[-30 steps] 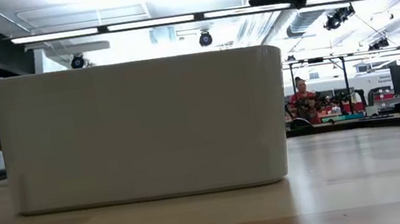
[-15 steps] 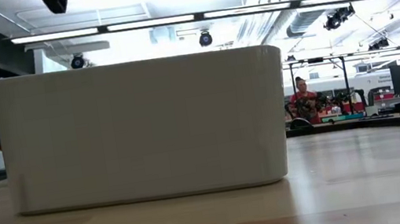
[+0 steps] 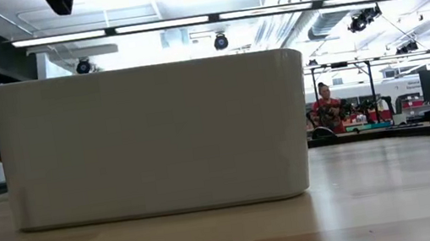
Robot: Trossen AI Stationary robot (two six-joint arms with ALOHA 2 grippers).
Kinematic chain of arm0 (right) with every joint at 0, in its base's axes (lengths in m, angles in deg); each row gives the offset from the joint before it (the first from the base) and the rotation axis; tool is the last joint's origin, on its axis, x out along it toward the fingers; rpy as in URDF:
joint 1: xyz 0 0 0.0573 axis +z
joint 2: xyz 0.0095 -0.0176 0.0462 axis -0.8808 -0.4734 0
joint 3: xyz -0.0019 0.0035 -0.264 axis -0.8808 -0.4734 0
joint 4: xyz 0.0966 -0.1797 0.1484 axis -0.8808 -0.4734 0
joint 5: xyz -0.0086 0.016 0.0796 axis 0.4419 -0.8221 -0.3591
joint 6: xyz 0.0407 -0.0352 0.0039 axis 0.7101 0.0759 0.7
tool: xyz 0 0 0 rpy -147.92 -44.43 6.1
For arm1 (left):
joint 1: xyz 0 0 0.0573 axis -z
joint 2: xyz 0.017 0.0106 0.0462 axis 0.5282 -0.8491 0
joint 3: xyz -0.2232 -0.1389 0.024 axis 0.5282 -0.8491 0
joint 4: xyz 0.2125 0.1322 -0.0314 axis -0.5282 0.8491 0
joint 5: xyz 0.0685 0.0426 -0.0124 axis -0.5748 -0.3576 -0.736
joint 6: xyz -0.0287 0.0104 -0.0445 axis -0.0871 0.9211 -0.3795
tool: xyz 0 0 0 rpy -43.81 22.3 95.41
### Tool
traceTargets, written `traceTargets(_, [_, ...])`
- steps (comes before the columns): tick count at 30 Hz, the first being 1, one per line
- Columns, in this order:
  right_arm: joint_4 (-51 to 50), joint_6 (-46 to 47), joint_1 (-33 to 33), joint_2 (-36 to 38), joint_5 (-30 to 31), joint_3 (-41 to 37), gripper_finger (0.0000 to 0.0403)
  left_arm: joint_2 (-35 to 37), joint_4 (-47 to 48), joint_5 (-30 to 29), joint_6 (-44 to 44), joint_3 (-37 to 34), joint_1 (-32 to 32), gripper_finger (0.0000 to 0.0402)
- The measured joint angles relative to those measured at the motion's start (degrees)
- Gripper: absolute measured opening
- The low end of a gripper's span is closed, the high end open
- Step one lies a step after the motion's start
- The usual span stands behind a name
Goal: Pick and place medicine bottles into bin by pill shape (circle, oval)
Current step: Put the bottom right pink pill bottle into the gray bin
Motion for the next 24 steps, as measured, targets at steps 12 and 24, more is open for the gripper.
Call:
traceTargets(12, [3.13, 8.49, 12.37, -11.57, 2.24, -3.36, 0.0226, 0.00, 0.00, -1.80, 0.02, 0.00, -0.04, 0.0193])
traceTargets(24, [2.58, 11.94, 12.01, -17.64, 2.55, -5.10, 0.0226, 0.00, 0.35, -1.92, 0.03, 0.00, -0.04, 0.0193])
